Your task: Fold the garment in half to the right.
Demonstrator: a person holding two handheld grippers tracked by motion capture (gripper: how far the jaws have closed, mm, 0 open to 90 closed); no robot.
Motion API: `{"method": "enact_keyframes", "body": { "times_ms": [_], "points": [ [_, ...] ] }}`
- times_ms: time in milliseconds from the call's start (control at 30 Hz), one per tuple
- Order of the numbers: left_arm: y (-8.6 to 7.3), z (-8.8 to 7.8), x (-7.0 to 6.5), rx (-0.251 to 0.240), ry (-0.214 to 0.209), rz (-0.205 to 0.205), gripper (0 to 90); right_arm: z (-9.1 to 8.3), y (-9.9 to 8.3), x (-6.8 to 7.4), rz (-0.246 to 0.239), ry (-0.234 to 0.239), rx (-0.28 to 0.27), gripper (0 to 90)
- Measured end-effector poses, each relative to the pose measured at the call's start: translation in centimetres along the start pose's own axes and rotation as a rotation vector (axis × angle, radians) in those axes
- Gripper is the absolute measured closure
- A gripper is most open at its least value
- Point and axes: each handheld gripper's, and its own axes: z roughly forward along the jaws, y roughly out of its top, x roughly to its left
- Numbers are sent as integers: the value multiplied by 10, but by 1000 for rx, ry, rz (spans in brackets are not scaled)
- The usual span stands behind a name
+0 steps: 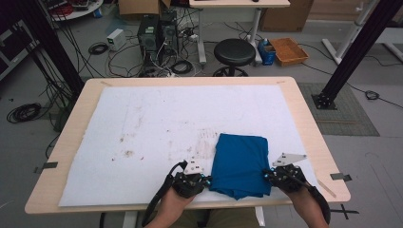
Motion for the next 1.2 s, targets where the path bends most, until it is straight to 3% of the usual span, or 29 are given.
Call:
{"method": "enact_keyframes", "body": {
  "times_ms": [67,133,200,233,267,333,400,467,533,567,600,633,667,733,833,933,1033,1067,1133,1200],
  "points": [
    [-1,-1,0,-2,-4,0,893,-5,-2,-6,41,55,-2,752],
    [-2,-2,1,-7,-13,-2,891,-9,-1,-13,100,75,-58,636],
    [-3,-4,4,-21,-12,1,876,-12,7,-21,141,16,-124,508],
    [-3,-5,6,-28,-11,-10,758,-11,13,-26,147,-7,-150,460],
    [-3,-7,9,-41,-6,-17,710,-9,20,-31,139,-34,-178,387],
    [-3,-13,15,-72,16,-44,634,1,35,-41,131,-79,-201,356],
    [-3,-22,27,-106,40,-65,596,17,49,-53,136,-78,-192,333],
    [-3,-30,36,-129,62,-90,580,35,60,-65,170,-49,-179,338],
    [-3,-39,45,-154,77,-120,579,53,67,-77,181,-51,-116,394],
    [-3,-42,49,-164,85,-134,579,60,67,-82,199,-7,-85,484],
    [-3,-46,53,-175,89,-143,579,66,66,-86,212,45,-57,515],
    [-3,-48,55,-180,92,-149,579,65,66,-88,216,66,-64,628],
    [-2,-49,57,-186,93,-156,579,65,66,-88,207,128,-63,762],
    [-2,-51,61,-192,102,-163,580,65,68,-84,165,132,-60,830],
    [-2,-54,63,-202,112,-173,582,66,74,-86,177,136,-36,859],
    [-3,-55,66,-202,118,-179,583,69,77,-90,194,106,-69,864],
    [-3,-54,69,-199,122,-185,584,76,85,-90,167,67,-98,865],
    [-3,-54,69,-197,123,-189,584,79,90,-90,163,85,-101,864],
    [-4,-53,69,-195,117,-188,584,86,97,-88,200,146,-36,859],
    [-5,-53,69,-185,108,-185,584,83,102,-83,216,115,-4,813]
  ]
}}
